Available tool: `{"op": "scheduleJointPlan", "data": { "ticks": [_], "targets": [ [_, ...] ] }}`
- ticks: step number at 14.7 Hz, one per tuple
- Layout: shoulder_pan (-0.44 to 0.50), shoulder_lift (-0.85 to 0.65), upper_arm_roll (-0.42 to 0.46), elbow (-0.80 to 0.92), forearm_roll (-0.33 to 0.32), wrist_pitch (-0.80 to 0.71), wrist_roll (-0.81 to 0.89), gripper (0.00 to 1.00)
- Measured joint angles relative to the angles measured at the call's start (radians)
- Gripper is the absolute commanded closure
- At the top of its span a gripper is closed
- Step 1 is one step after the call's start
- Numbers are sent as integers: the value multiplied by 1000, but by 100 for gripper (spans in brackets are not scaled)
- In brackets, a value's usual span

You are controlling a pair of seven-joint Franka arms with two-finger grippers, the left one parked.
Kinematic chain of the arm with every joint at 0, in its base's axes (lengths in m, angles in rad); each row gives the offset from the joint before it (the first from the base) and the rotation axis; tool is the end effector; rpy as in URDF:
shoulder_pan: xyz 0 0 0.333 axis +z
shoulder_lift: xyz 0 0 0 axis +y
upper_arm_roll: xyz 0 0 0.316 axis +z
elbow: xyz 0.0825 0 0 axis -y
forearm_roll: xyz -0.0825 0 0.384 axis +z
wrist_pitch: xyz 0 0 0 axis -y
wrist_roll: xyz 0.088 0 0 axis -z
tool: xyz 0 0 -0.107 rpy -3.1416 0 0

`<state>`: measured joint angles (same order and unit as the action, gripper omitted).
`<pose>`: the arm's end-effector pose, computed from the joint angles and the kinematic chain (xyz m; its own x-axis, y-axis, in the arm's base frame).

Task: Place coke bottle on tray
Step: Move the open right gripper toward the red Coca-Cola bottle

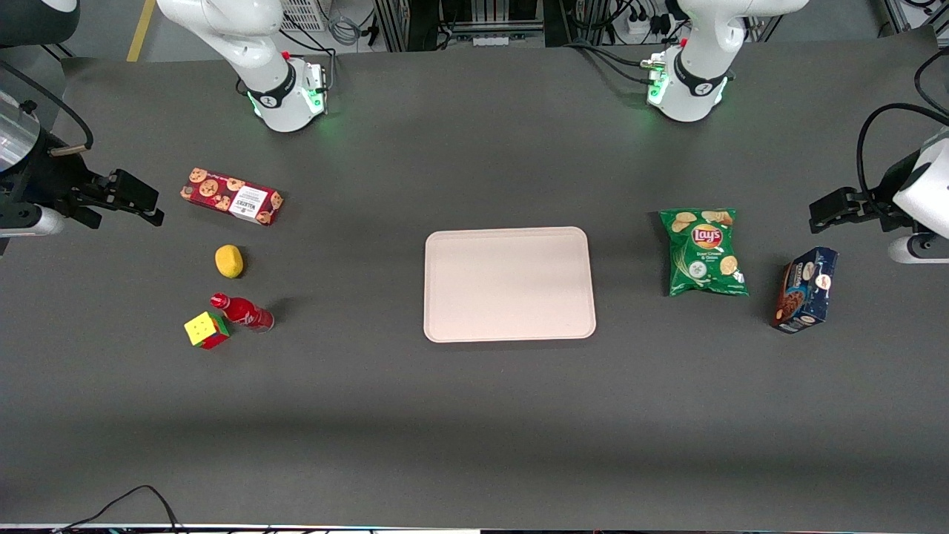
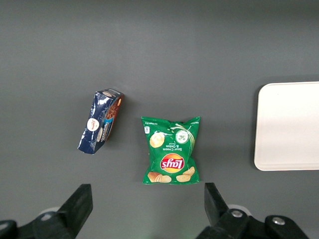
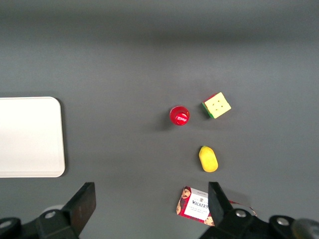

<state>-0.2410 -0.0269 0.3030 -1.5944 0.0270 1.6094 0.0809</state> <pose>0.5491 0.0392 0.6310 0.9990 -0.0198 0.0390 -0.0189 -0.9996 -0.0222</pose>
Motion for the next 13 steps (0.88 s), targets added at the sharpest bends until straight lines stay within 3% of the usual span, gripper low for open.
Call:
{"op": "scheduleJointPlan", "data": {
  "ticks": [9, 13],
  "targets": [
    [0, 18, 0, -3, 0, 1, -1, 0],
    [0, 63, 1, -68, -16, 114, -5, 0]
  ]
}}
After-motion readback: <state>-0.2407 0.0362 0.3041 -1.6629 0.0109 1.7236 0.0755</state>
